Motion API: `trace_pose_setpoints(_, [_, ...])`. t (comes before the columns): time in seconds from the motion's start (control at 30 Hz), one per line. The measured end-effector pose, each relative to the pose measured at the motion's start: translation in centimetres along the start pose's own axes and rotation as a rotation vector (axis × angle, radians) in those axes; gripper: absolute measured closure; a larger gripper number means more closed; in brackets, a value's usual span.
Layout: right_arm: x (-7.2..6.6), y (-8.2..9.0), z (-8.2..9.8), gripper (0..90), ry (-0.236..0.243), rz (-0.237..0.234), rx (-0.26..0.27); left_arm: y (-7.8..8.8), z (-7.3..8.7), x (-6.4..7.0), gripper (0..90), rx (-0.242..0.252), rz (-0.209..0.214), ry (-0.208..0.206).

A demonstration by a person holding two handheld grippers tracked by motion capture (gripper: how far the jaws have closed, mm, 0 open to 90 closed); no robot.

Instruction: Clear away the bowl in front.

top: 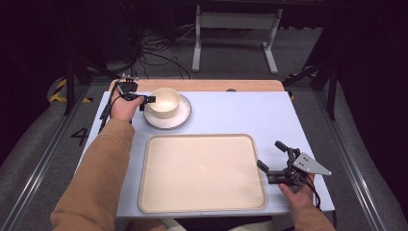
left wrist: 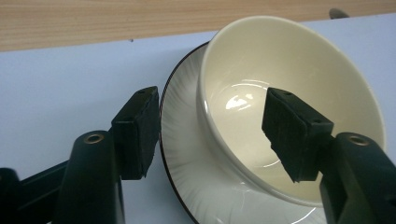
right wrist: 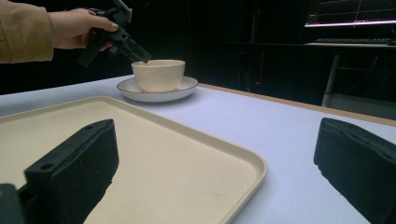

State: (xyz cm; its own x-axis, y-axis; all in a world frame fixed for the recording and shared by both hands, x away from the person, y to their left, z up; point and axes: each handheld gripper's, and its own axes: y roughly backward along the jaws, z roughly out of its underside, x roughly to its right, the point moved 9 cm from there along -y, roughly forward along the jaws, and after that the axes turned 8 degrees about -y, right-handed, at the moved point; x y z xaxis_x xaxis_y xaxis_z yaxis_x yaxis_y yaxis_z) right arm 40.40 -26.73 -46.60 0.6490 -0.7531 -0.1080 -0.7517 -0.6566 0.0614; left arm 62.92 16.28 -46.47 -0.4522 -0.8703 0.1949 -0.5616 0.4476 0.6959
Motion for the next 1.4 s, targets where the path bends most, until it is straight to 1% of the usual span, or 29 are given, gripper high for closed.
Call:
trace_pose_setpoints(0.07, [0.0, 0.0, 0.0, 0.6, 0.001, 0.002, 0.0, -0.3, 0.2, 0.0, 41.3, -0.012, 0.007, 0.013])
trace_pose_setpoints(0.13, [0.0, 0.0, 0.0, 0.6, 0.001, 0.003, 0.001, -0.5, 0.2, 0.0, 41.8, -0.017, 0.004, 0.017])
trace_pose_setpoints(0.17, [0.0, 0.0, 0.0, 0.6, 0.001, 0.003, 0.001, -0.8, 0.4, 0.0, 41.8, -0.028, 0.004, 0.023])
trace_pose_setpoints(0.33, [0.0, 0.0, 0.0, 0.6, 0.001, 0.003, 0.002, -1.4, 0.8, 0.1, 42.9, -0.054, 0.012, 0.029])
trace_pose_setpoints(0.4, [0.0, 0.0, 0.0, 0.6, 0.001, 0.003, 0.002, -1.6, 1.0, 0.3, 45.1, -0.064, 0.019, 0.032])
trace_pose_setpoints(0.43, [0.0, 0.0, 0.0, 0.6, 0.001, 0.003, 0.002, -1.7, 1.1, 0.4, 46.4, -0.077, 0.021, 0.031])
trace_pose_setpoints(0.47, [0.0, 0.0, 0.0, 0.6, 0.001, 0.003, 0.002, -1.8, 1.1, 0.5, 47.7, -0.078, 0.023, 0.038])
trace_pose_setpoints(0.57, [0.0, 0.0, 0.0, 0.6, -0.001, 0.003, 0.003, -2.0, 1.2, 0.5, 51.7, -0.087, 0.01, 0.036])
trace_pose_setpoints(0.67, [0.0, 0.0, 0.0, 0.6, -0.001, 0.003, 0.003, -2.0, 1.4, 0.4, 59.2, -0.102, 0.008, 0.048])
trace_pose_setpoints(0.7, [0.0, 0.0, 0.0, 0.6, -0.001, 0.003, 0.004, -2.1, 1.4, 0.5, 60.1, -0.103, 0.014, 0.061])
trace_pose_setpoints(0.73, [0.0, 0.0, 0.0, 0.6, 0.001, 0.003, 0.002, -2.1, 1.4, 0.6, 62.6, -0.101, 0.017, 0.065])
trace_pose_setpoints(0.8, [0.0, 0.0, 0.0, 0.6, 0.002, 0.003, 0.002, -2.2, 1.4, 0.7, 62.9, -0.11, 0.017, 0.067])
trace_pose_setpoints(0.9, [0.0, 0.0, 0.0, 0.6, 0.001, 0.003, 0.002, -2.5, 1.5, 0.9, 63.2, -0.115, 0.026, 0.093])
trace_pose_setpoints(1.0, [0.0, 0.0, 0.0, 0.6, 0.001, 0.002, 0.002, -2.6, 1.5, 0.9, 65.4, -0.115, 0.006, 0.098])
trace_pose_setpoints(1.13, [0.0, 0.0, 0.0, 0.6, 0.002, 0.002, 0.002, -2.5, 1.5, 0.8, 69.6, -0.121, -0.017, 0.117])
trace_pose_setpoints(1.17, [0.0, 0.0, 0.0, 0.6, 0.002, 0.002, 0.002, -2.5, 1.5, 0.8, 70.1, -0.121, -0.017, 0.117])
trace_pose_setpoints(1.23, [0.0, 0.0, 0.0, 0.6, 0.002, 0.003, 0.003, -2.6, 1.5, 0.9, 70.9, -0.12, -0.039, 0.123])
trace_pose_setpoints(1.27, [0.0, 0.0, 0.0, 0.6, 0.002, 0.003, 0.003, -2.6, 1.4, 0.8, 71.7, -0.122, -0.051, 0.117])
trace_pose_setpoints(1.4, [0.0, 0.0, 0.0, 0.6, -0.001, 0.002, 0.004, -2.6, 1.4, 0.8, 78.1, -0.124, -0.078, 0.123])
